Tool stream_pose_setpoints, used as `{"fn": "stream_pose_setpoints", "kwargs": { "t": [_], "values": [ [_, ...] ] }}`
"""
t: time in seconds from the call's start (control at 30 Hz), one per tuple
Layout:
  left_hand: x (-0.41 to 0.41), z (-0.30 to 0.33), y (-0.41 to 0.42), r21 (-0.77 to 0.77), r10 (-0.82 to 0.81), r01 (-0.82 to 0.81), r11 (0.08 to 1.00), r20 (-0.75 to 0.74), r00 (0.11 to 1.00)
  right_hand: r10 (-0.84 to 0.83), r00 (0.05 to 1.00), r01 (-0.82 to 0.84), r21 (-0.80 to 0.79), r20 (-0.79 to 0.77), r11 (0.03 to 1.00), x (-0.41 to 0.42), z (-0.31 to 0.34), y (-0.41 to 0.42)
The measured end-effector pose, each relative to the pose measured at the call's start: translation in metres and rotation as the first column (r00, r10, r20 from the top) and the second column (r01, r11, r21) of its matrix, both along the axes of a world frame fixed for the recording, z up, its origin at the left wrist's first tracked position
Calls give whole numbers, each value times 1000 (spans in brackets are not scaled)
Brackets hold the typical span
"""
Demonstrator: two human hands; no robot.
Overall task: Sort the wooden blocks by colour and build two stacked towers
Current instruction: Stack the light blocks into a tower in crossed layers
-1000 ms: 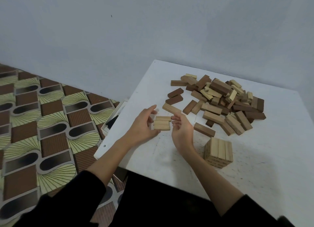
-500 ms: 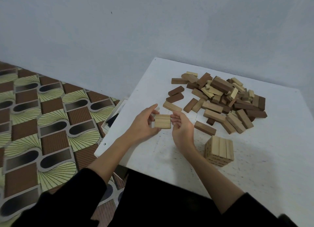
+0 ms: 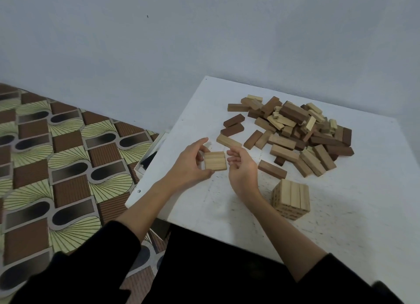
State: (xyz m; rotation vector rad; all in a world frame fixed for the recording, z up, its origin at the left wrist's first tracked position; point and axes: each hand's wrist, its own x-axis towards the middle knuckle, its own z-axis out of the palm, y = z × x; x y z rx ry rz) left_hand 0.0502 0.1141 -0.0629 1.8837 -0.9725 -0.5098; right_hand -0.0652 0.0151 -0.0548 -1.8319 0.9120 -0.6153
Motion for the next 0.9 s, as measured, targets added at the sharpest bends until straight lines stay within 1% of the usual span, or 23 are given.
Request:
{"fn": "stream_pose_setpoints", "kwargs": {
  "t": [0.17,0.3,0.37,0.43,0.57,0.67,0.77,0.83,0.9],
  "values": [
    [0,10,1,41,39,-42,998,71,997,91,991,-91,11,-99,996,1,21,3],
    [-2,31,-1,-43,-4,9,999,118,993,207,978,-206,28,-27,978,-6,48,2],
    [-6,42,-2,-75,-18,28,997,134,991,238,971,-238,-10,6,971,-14,63,-3],
    [-11,53,-6,-102,-34,49,994,145,989,278,961,-278,-70,0,958,-24,78,-8],
    [-29,74,-19,-161,-119,143,976,151,981,388,918,-396,-151,-82,906,-53,99,-28],
    [-49,80,-32,-170,-206,232,958,156,966,387,912,-404,-124,-137,906,-83,104,-46],
    [-70,79,-45,-136,-299,317,938,141,944,337,922,-372,-194,-192,908,-114,102,-54],
    [-84,78,-52,-116,-366,380,918,126,922,307,932,-344,-200,-193,918,-134,100,-55],
    [-93,76,-56,-90,-420,429,899,105,902,297,928,-345,-222,-224,912,-149,95,-57]
  ]
}}
